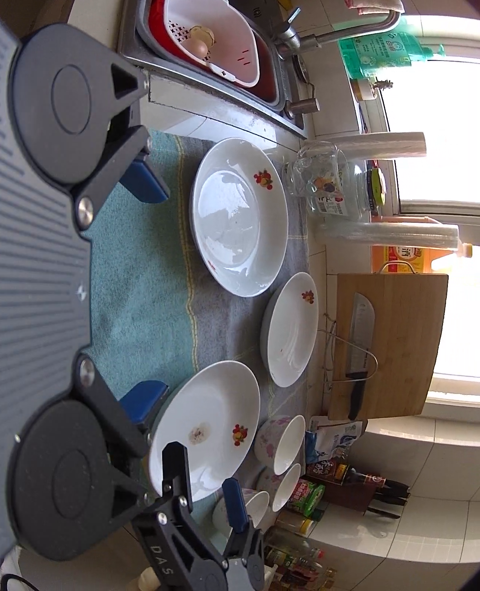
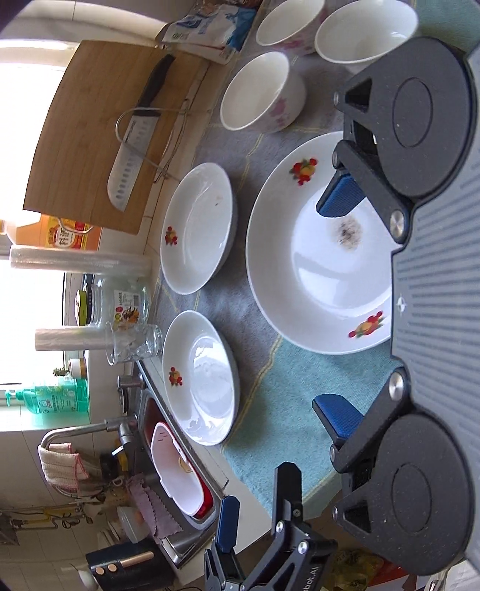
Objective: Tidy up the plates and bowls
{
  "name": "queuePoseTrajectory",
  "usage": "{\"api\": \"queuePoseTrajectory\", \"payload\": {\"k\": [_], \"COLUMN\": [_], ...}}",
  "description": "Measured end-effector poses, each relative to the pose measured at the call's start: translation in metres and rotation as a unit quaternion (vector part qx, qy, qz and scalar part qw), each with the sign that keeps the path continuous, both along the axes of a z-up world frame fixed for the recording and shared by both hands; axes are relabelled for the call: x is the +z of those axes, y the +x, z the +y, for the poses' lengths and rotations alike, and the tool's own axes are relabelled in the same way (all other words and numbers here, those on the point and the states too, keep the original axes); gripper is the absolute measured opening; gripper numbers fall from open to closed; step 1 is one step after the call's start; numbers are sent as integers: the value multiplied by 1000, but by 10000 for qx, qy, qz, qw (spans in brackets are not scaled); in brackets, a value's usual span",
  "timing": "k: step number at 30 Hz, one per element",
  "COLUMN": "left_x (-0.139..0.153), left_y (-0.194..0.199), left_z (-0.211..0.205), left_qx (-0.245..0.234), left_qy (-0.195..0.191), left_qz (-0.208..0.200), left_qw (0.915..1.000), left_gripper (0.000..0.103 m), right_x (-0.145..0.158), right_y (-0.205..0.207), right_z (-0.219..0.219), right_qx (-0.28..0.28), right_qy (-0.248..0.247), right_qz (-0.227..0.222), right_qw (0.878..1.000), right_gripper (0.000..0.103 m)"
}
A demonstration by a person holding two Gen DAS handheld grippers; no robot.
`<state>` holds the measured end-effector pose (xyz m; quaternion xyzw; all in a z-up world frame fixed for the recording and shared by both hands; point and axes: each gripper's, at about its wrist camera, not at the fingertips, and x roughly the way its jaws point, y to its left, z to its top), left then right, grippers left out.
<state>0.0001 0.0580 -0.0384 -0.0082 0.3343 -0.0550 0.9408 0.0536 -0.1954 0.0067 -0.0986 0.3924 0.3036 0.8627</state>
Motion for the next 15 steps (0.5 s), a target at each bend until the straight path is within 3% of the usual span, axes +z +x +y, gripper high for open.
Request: {"api": "queuePoseTrajectory", "payload": {"k": [7,15], "left_x": [-2,2], "left_y": [17,42], "left_z": [-29,-62], "left_qx": [30,56], "left_qy": [-90,-67], "left_qz": [198,492], "left_qw": [9998,9987], "left_gripper": [102,102], "right_x": [-22,-55], "right_y": [-12,-1], "right_z": [-48,-80], "right_qx": [-342,-128], "right_qy": [-124,-298], "right_qz": [240,486], "right_qw": [9991,9983], "right_gripper": [103,103]}}
